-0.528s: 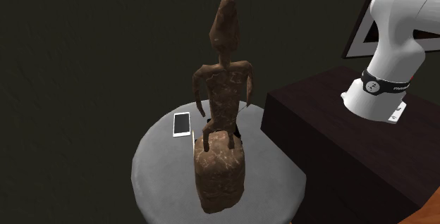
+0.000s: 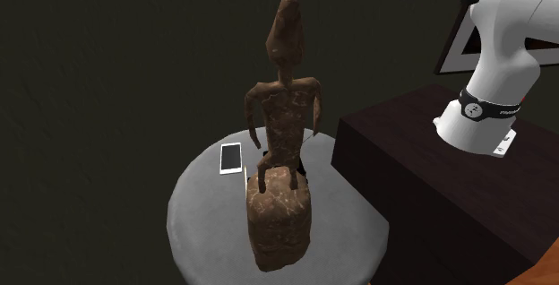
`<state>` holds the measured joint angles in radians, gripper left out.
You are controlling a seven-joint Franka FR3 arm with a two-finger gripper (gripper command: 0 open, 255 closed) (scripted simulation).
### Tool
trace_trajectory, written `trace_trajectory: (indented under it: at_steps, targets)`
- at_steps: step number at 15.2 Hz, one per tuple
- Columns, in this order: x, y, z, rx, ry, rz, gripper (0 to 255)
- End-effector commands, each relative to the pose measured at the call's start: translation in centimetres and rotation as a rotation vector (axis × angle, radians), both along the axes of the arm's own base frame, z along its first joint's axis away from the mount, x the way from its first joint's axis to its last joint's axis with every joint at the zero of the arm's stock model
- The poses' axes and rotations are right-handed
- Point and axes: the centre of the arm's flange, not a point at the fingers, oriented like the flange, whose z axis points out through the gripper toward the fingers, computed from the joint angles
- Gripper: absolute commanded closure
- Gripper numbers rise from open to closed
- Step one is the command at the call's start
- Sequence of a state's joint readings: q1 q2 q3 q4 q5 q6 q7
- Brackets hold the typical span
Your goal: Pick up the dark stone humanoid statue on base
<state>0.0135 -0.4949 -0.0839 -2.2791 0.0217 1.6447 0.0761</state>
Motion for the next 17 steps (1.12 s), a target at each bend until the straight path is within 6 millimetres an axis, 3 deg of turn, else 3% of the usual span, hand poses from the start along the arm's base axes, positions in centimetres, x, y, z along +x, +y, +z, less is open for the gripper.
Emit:
trace_trajectory:
  at_steps: [1, 17]
  targets:
    - [2.6, -0.6, -0.4, -0.004, 0.007, -0.007, 0]
    - [23.1, -5.1, -6.3, -0.03, 0.064, -0.061, 0]
